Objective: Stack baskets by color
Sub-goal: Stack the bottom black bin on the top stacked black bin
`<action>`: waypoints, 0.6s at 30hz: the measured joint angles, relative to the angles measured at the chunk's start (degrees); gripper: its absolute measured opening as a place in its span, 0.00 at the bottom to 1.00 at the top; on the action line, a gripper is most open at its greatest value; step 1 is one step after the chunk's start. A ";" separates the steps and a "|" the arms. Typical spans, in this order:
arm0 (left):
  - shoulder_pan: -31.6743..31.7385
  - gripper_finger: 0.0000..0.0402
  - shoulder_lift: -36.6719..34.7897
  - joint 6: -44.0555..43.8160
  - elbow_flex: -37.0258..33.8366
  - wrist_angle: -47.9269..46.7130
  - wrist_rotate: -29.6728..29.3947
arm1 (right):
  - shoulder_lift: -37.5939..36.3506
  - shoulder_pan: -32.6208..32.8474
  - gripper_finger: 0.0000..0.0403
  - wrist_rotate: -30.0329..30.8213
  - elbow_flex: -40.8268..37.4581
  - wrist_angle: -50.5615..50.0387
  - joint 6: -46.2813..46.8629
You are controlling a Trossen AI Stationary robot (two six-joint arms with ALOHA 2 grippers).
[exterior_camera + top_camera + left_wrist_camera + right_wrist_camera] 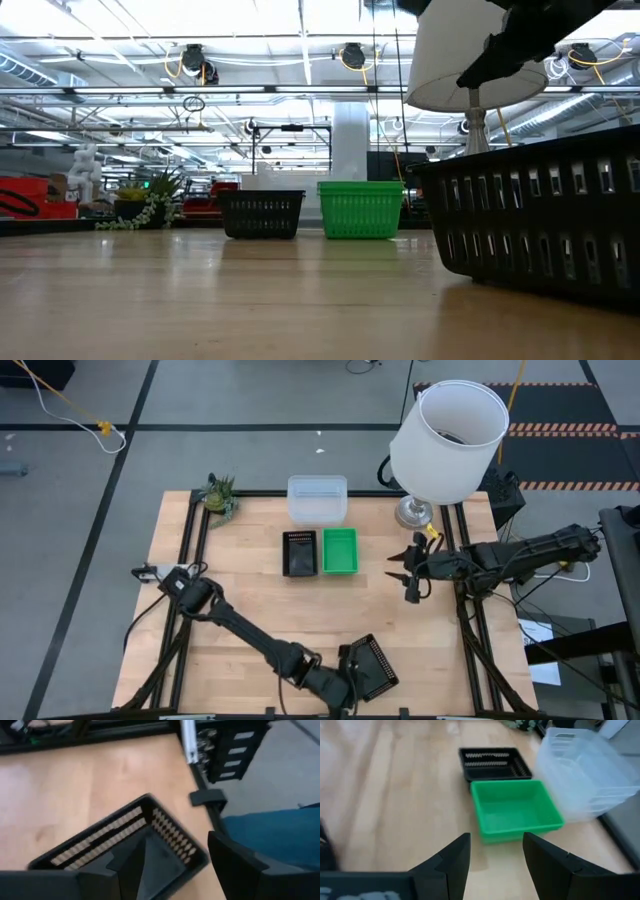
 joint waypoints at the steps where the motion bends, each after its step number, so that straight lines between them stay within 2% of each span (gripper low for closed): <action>1: -0.45 0.54 0.59 -0.29 0.01 1.10 -0.04 | -0.03 0.87 0.44 0.02 0.00 -0.15 1.51; 7: -3.75 0.54 1.50 -1.15 -0.09 2.32 -1.17 | 0.15 6.21 0.44 0.04 0.00 -0.36 6.24; 10: -4.69 0.54 1.72 2.07 -0.09 1.45 -3.34 | 0.15 7.75 0.44 0.10 0.00 0.96 6.49; 18: -1.57 0.53 3.27 7.02 -0.07 -4.55 -3.53 | 0.16 8.91 0.44 0.19 0.00 3.16 4.53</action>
